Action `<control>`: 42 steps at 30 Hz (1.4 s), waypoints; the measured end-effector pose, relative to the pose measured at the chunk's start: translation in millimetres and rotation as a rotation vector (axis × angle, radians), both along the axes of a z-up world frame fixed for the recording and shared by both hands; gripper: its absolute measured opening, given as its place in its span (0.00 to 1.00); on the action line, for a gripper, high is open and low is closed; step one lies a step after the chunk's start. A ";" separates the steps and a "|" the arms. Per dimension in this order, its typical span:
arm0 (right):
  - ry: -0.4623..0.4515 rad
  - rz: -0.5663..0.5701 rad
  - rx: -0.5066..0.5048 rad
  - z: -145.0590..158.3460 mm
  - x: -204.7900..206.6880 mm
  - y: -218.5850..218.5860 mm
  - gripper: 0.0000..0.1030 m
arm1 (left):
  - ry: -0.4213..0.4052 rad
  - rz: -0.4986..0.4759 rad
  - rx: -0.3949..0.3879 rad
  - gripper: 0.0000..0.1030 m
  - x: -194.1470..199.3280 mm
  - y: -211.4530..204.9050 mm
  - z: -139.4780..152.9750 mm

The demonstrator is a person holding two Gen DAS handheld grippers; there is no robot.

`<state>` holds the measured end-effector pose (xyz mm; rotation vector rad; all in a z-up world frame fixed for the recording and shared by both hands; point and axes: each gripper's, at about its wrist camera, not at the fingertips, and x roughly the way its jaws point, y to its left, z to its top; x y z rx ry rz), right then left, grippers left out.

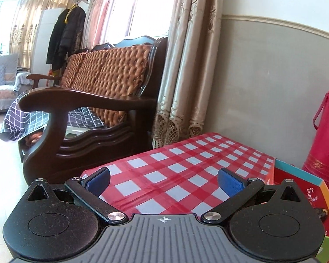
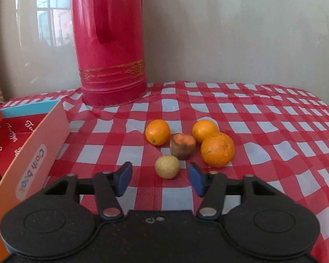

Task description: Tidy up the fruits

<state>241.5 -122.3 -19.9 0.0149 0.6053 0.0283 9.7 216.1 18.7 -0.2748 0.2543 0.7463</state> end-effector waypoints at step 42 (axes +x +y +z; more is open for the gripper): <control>-0.207 0.486 0.082 40.3 -96.7 78.3 0.61 | 0.006 0.031 -0.002 1.00 -15.4 6.8 -1.0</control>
